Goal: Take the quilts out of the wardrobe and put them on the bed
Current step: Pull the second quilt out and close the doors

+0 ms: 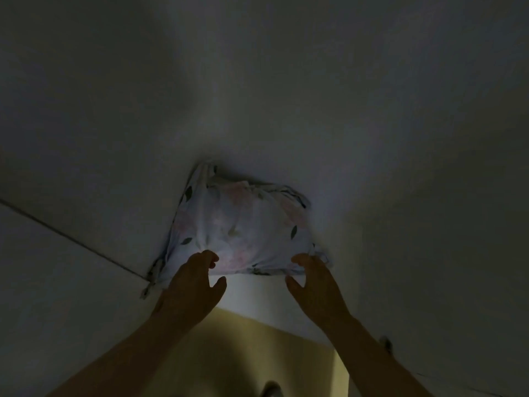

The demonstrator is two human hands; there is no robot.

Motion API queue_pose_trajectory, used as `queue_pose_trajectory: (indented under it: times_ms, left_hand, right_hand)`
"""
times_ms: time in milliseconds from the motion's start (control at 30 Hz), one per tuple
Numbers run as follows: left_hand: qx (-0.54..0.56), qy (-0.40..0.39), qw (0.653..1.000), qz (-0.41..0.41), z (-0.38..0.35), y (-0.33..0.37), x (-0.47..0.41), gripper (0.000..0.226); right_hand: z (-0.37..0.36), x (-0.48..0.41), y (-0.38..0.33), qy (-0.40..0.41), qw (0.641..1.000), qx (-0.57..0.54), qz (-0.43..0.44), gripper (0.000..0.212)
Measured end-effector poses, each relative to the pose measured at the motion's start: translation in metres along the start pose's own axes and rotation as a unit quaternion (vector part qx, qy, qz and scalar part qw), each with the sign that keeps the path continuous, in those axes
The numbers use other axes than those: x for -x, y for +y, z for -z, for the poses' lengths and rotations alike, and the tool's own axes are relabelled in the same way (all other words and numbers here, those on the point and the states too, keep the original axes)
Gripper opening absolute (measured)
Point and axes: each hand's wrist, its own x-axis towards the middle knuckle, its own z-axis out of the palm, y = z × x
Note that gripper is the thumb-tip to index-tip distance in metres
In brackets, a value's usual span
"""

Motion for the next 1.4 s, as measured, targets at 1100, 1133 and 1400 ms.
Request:
queue_pose_trajectory:
  times_ms: [1100,1133,1400]
  left_hand:
    - [-0.352,-0.077,0.932,-0.032,-0.293,-0.279,-0.224,0.114]
    - [-0.359,-0.080,0.929,-0.035,-0.295,-0.283,-0.229,0.110]
    - [-0.361,-0.112,0.923,-0.070,-0.304,-0.296,-0.255,0.059]
  right_hand:
    - [-0.318,-0.231,0.256,-0.093,0.963,0.250,0.036,0.110]
    - [-0.322,-0.237,0.260,-0.091,0.963,0.253,0.036,0.111]
    - [-0.345,-0.262,0.277,0.001,0.975,0.212,0.069,0.071]
